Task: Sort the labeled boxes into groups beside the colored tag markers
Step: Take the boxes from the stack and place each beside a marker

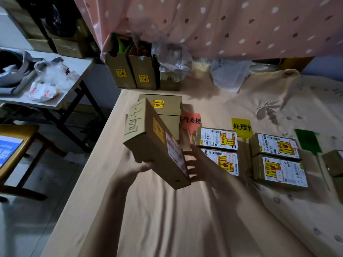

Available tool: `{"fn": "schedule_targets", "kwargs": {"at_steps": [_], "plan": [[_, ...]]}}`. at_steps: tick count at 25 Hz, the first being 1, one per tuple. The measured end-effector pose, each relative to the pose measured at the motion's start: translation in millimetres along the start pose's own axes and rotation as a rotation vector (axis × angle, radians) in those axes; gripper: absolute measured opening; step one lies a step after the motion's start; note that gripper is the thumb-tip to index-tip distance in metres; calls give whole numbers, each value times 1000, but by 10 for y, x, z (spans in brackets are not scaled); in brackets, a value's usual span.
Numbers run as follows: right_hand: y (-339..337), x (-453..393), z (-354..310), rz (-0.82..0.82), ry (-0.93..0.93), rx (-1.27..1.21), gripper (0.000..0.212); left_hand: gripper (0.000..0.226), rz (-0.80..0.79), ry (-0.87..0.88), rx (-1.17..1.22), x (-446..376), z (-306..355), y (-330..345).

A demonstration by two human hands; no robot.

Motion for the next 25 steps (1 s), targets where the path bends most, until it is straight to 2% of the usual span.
{"fn": "schedule_targets", "kwargs": {"at_steps": [2,4,6,9,11,13,15,17,20,23,25], "plan": [[47,56,47,-48,-18,-29,30,67,-2,6,51,42,-3,28],[19,54,78,-28,-82,-57,24,61,21,-5,83,92,20,12],[-45,64,68,37,-147,-110,31,67,44,2,72,126,72,-82],[-218,96,34,141,-221,-123,46,95,69,-3,95,168,228,-299],[-333,163,-30,191,-292,-63,58,94,142,-50,81,196,356,-447],[-394,249,-122,230,-411,46,55,91,250,-31,-209,246,519,-542],[-373,387,-272,266,-562,213,37,99,333,50,-644,278,724,-524],[-298,507,-441,282,-665,458,41,102,257,96,-866,224,874,-327],[-140,551,-662,171,-694,812,56,88,-22,-33,-818,18,864,96],[67,605,-855,-17,-697,1021,53,69,-305,-132,-792,-148,785,465],[174,646,-947,-100,-687,1100,47,50,-439,-115,-845,-183,779,620]]}}
Point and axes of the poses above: each hand's wrist, its own x-axis away from the middle knuckle, its own y-axis out of the palm, z = x × y, the point moved 5 cm from there along -x, towards the middle knuckle, and after that the axes turned 7 degrees about z, right-handed, at the moved point
